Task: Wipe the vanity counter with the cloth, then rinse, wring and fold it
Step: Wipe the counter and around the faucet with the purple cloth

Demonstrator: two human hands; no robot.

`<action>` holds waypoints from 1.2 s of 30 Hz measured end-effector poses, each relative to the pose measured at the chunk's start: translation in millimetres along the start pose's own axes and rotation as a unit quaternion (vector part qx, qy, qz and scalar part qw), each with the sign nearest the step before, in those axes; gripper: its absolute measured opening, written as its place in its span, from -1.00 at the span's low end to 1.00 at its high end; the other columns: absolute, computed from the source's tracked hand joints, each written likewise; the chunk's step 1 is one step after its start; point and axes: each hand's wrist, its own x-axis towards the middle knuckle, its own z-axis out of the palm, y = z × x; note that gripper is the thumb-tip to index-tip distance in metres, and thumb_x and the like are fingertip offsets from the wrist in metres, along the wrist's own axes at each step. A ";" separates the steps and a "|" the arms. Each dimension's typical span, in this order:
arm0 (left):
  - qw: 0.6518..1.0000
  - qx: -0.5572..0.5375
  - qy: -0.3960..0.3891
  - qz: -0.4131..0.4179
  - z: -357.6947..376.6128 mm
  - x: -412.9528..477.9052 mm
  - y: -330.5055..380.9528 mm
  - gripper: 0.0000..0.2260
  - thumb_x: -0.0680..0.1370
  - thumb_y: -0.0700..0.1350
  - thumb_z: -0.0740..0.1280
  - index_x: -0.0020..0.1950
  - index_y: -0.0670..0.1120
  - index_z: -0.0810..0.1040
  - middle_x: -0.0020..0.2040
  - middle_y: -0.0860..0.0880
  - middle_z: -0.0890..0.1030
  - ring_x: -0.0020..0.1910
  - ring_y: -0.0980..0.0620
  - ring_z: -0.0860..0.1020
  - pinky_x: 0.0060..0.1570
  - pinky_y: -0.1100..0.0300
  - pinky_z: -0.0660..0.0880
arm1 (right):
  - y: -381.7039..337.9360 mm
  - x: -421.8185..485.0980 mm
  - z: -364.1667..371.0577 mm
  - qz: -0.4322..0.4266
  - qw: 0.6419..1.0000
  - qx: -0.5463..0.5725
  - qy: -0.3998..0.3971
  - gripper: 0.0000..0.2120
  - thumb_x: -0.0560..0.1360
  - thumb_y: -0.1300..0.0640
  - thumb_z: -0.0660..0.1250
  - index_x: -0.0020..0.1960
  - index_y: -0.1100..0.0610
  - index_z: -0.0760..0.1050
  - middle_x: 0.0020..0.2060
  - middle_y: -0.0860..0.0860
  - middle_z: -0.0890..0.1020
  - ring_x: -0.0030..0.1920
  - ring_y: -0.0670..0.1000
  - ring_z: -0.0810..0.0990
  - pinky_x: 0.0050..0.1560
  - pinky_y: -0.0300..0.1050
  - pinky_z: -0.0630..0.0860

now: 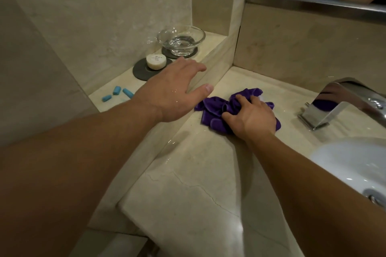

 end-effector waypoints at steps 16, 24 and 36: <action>0.997 -0.008 0.053 0.054 1.7 -1.6 -2.3 -0.52 0.63 0.22 0.14 0.50 0.05 0.33 0.49 0.00 0.36 0.48 0.00 0.28 0.42 0.01 0.23 | -66.9 -88.7 27.2 -0.132 0.991 0.012 -0.027 -0.29 0.47 -0.39 0.19 0.55 -0.16 0.25 0.51 0.00 0.35 0.49 0.12 0.29 0.52 0.10 0.22; 0.992 0.019 0.108 0.058 1.6 -6.9 0.2 -0.54 0.64 0.19 0.11 0.45 -0.02 0.40 0.43 -0.05 0.44 0.45 -0.05 0.31 0.51 -0.02 0.02 | -86.8 -151.5 38.6 -0.160 0.986 0.037 -0.027 -0.33 0.46 -0.37 0.18 0.52 -0.16 0.29 0.44 -0.01 0.41 0.43 0.11 0.34 0.48 0.09 0.24; 0.993 0.020 0.104 0.054 3.2 0.0 -6.7 -0.51 0.62 0.23 0.10 0.44 0.00 0.41 0.39 -0.06 0.48 0.39 -0.08 0.38 0.43 -0.08 0.23 | -56.6 -160.3 -7.6 -0.097 0.988 0.089 0.079 -0.47 0.45 -0.24 0.33 0.39 -0.19 0.40 0.16 0.02 0.43 0.14 0.10 0.44 0.18 0.05 0.44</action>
